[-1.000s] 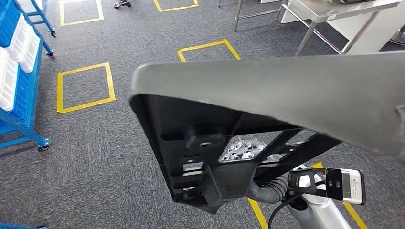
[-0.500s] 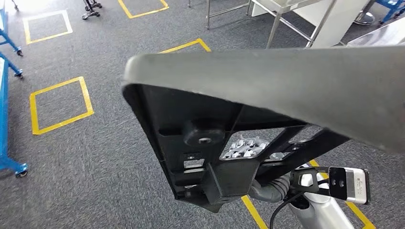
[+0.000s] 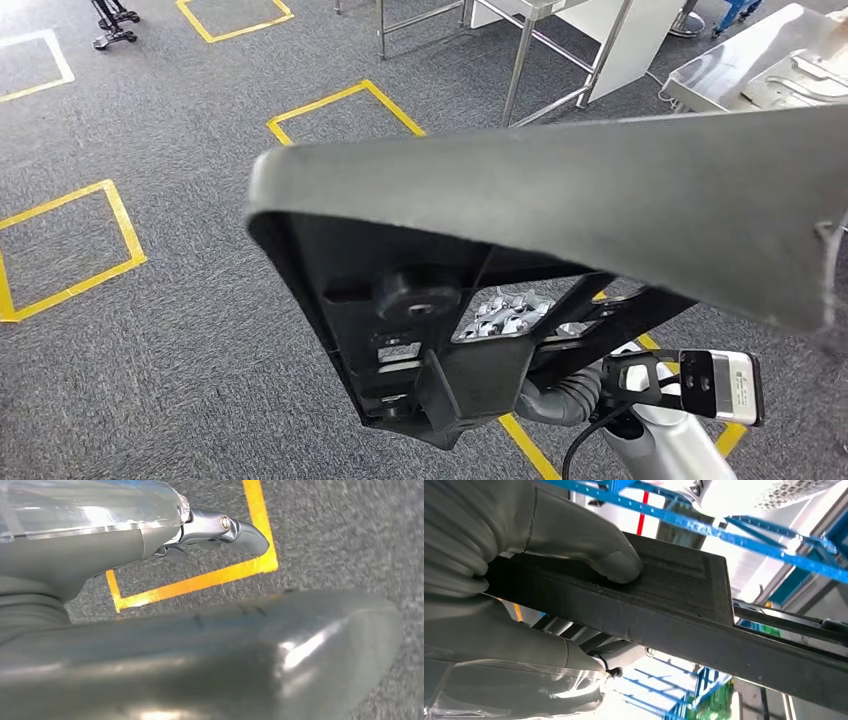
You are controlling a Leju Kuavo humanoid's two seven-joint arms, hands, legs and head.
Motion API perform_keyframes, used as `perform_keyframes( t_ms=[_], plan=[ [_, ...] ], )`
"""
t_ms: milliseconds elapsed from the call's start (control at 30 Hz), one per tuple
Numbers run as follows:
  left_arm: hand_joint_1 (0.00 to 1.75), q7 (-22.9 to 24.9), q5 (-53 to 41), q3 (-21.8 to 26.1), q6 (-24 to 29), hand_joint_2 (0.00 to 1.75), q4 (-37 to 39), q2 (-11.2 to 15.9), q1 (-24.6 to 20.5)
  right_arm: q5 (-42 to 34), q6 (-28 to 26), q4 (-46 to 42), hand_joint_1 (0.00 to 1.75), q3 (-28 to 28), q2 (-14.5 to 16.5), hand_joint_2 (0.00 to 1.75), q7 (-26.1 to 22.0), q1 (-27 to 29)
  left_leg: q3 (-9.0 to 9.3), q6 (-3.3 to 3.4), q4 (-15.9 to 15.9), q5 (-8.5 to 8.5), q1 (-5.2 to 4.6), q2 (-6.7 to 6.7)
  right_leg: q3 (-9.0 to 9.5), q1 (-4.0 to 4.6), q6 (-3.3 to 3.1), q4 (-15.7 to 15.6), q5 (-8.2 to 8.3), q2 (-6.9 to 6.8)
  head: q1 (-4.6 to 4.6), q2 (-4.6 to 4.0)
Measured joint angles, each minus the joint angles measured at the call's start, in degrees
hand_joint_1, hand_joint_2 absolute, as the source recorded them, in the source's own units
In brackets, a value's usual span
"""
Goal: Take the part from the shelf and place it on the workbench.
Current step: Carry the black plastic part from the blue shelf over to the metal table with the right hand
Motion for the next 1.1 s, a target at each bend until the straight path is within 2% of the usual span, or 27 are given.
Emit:
perform_keyframes(
  t_ms=[33,67,100,133,167,233,267,300,367,400,433,467,533,567,600,633,667,700,767,833,900,967,1033,1067,1100],
  plan=[
    [0.0,-0.01,0.0,0.03,0.1,0.0,0.0,-0.01,0.08,0.03,0.04,0.16,1.73,0.08,0.02,1.75,-0.17,0.15,0.01,0.13,-0.01,-0.08,-0.06,0.6,-2.03,-0.11,0.18,3.79,-1.51,-0.54,0.01,0.01],
    [0.0,-0.01,0.01,0.06,0.18,0.0,0.0,-0.01,0.14,0.1,0.13,0.33,1.73,0.18,0.03,1.75,-0.46,0.37,0.03,0.21,-0.01,-0.16,-0.11,1.19,-3.7,-0.2,0.29,6.73,-2.33,-0.75,0.01,0.01],
    [0.0,-0.01,0.01,0.11,0.22,0.0,0.0,-0.03,0.16,0.22,0.22,0.51,1.73,0.27,0.04,1.75,-0.84,0.58,0.09,0.25,-0.01,-0.26,-0.14,1.75,-4.52,-0.25,0.32,7.93,-2.15,-0.84,0.01,0.01],
    [0.0,-0.01,0.02,0.19,0.25,0.0,0.0,-0.08,0.16,0.38,0.32,0.7,1.73,0.33,0.04,1.75,-1.27,0.74,0.21,0.23,-0.01,-0.37,-0.16,2.28,-4.16,-0.24,0.22,6.89,-0.89,-0.96,0.02,0.01],
    [0.0,-0.01,0.02,0.26,0.25,0.0,0.0,-0.13,0.14,0.54,0.38,0.84,1.73,0.36,0.03,1.75,-1.59,0.83,0.42,0.18,-0.01,-0.5,-0.19,2.76,-2.69,-0.16,-0.01,3.81,1.1,-1.26,0.02,0.01],
    [0.0,-0.04,0.02,0.36,0.25,0.0,0.0,-0.43,0.13,0.94,0.38,1.0,1.73,0.39,0.07,1.75,-2.05,0.87,0.91,-0.08,-0.04,-0.81,-0.36,3.67,1.28,0.51,-0.95,-4.1,4.33,-3.5,0.01,0.01],
    [0.0,-0.07,0.02,0.39,0.25,0.0,0.0,-0.6,0.13,1.2,0.38,1.01,1.73,0.45,0.18,1.75,-2.22,0.87,1.08,-0.29,-0.07,-0.95,-0.41,4.08,2.54,0.94,-1.42,-6.67,4.99,-4.48,0.01,0.01],
    [0.0,-0.1,0.02,0.43,0.25,0.0,0.0,-0.77,0.12,1.46,0.38,1.01,1.73,0.52,0.32,1.75,-2.36,0.88,1.22,-0.55,-0.12,-1.06,-0.46,4.55,3.08,1.32,-1.78,-7.92,5.04,-5.1,-0.01,0.01],
    [0.0,-0.14,-0.02,0.5,0.24,0.0,-0.01,-0.96,0.06,1.87,0.38,0.98,1.73,0.7,0.56,1.75,-2.46,0.93,1.62,-1.16,-0.44,-1.23,-0.53,5.55,3.21,1.49,-2.19,-8.39,5.1,-4.16,-0.02,0.01],
    [0.0,-0.16,-0.06,0.54,0.18,0.0,-0.01,-1.01,0.0,1.98,0.38,0.95,1.73,0.76,0.68,1.75,-2.38,0.91,1.8,-1.46,-0.26,-1.52,-0.55,5.43,3.49,1.29,-2.38,-8.85,5.31,-3.57,-0.02,0.01],
    [0.0,-0.17,-0.11,0.59,0.06,0.0,-0.02,-1.06,-0.05,2.05,0.39,0.91,1.73,0.81,0.85,1.75,-2.15,0.79,1.6,-1.7,0.66,-2.24,-0.55,4.75,3.85,1.04,-2.6,-9.33,5.55,-3.01,-0.05,0.01],
    [0.0,-0.19,-0.18,0.64,-0.1,0.0,-0.02,-1.08,-0.08,2.07,0.44,0.89,1.73,0.86,1.12,1.75,-1.81,0.61,0.76,-1.9,2.81,-3.54,-0.55,3.65,4.21,0.78,-2.84,-9.76,5.75,-2.49,-0.1,0.01],
    [0.0,-0.19,-0.23,0.82,-0.38,0.0,-0.02,-1.1,0.0,1.87,0.7,0.9,1.73,1.07,1.74,1.75,-0.99,0.33,-2.64,-2.11,9.95,-6.93,-0.43,1.57,4.43,0.59,-3.2,-9.95,5.8,-1.41,-0.2,0.01],
    [0.0,-0.19,-0.22,0.92,-0.43,0.0,-0.02,-1.09,0.06,1.75,0.91,0.93,1.73,1.22,1.99,1.75,-0.69,0.31,-4.46,-2.22,13.31,-8.05,-0.41,1.17,4.46,0.58,-3.29,-9.91,5.77,-0.79,-0.22,0.01],
    [0.0,-0.19,-0.18,1.02,-0.45,0.0,-0.02,-1.08,0.1,1.66,1.11,0.96,1.73,1.4,2.17,1.75,-0.49,0.35,-5.61,-2.31,15.1,-8.14,-0.41,1.01,4.51,0.56,-3.29,-9.85,5.72,-0.13,-0.23,0.01],
    [0.0,-0.2,-0.13,1.12,-0.45,0.0,-0.02,-1.08,0.13,1.62,1.27,1.01,1.73,1.6,2.32,1.75,-0.38,0.39,-5.78,-2.38,14.77,-7.1,-0.39,0.96,4.57,0.52,-3.22,-9.75,5.65,0.55,-0.22,0.01],
    [0.0,-0.22,-0.07,1.22,-0.45,0.0,-0.02,-1.09,0.13,1.62,1.37,1.07,1.73,1.77,2.45,1.75,-0.35,0.42,-4.86,-2.42,12.2,-5.08,-0.33,0.81,4.67,0.44,-3.09,-9.59,5.51,1.21,-0.23,0.01],
    [0.0,-0.25,-0.02,1.31,-0.45,0.0,-0.02,-1.09,0.12,1.61,1.41,1.12,1.73,1.92,2.55,1.75,-0.35,0.43,-3.25,-2.44,8.25,-2.75,-0.22,0.32,4.75,0.35,-2.88,-9.3,5.28,1.83,-0.23,0.01],
    [0.0,-0.28,0.02,1.45,-0.45,0.0,-0.02,-1.09,0.07,1.58,1.49,1.26,1.73,2.14,2.71,1.75,-0.44,0.35,-0.4,-2.25,1.74,-0.31,-0.06,-1.33,4.5,0.34,-2.34,-8.48,4.76,2.89,-0.22,0.01],
    [0.0,-0.23,-0.06,1.52,-0.44,0.0,-0.02,-1.1,0.0,1.45,1.52,1.34,1.73,2.28,2.8,1.75,-0.5,0.27,0.37,-1.67,0.1,-0.45,-0.18,-1.96,4.0,0.36,-1.84,-8.03,4.57,3.72,-0.21,0.01],
    [0.0,-0.1,-0.33,1.56,-0.45,0.0,-0.02,-1.15,-0.08,1.16,1.42,1.34,1.73,2.35,2.84,1.75,-0.22,0.22,0.47,-0.87,-0.11,-0.26,-0.14,-1.06,3.77,0.27,-1.4,-7.82,4.44,4.06,-0.2,0.01],
    [0.0,0.01,-0.57,1.61,-0.47,0.0,-0.02,-1.19,-0.16,0.79,1.27,1.31,1.73,2.36,2.87,1.75,0.32,-0.03,0.65,-0.17,-0.41,-0.14,0.05,-0.15,2.61,0.27,-0.83,-5.27,2.78,2.32,0.04,0.01],
    [0.0,0.0,-0.6,1.72,-0.48,0.0,-0.02,-1.18,-0.11,0.54,1.16,1.29,1.73,2.39,3.0,1.75,0.73,-0.22,0.72,0.2,-0.48,-0.25,0.02,0.79,-0.73,0.1,-0.25,1.38,-0.55,0.01,0.27,0.01],
    [0.0,-0.03,-0.62,1.78,-0.48,0.0,-0.02,-1.17,-0.07,0.46,1.13,1.28,1.73,2.4,3.07,1.75,0.92,-0.19,0.73,0.26,-0.48,-0.32,-0.02,1.28,-2.66,-0.06,-0.05,5.01,-1.94,-0.49,0.27,0.01],
    [0.0,-0.06,-0.64,1.83,-0.48,0.0,-0.02,-1.17,-0.05,0.4,1.1,1.28,1.73,2.42,3.11,1.75,1.15,-0.12,0.79,0.26,-0.47,-0.43,-0.04,1.79,-4.05,-0.19,0.07,7.39,-2.39,-0.74,0.27,0.01]
  ],
)
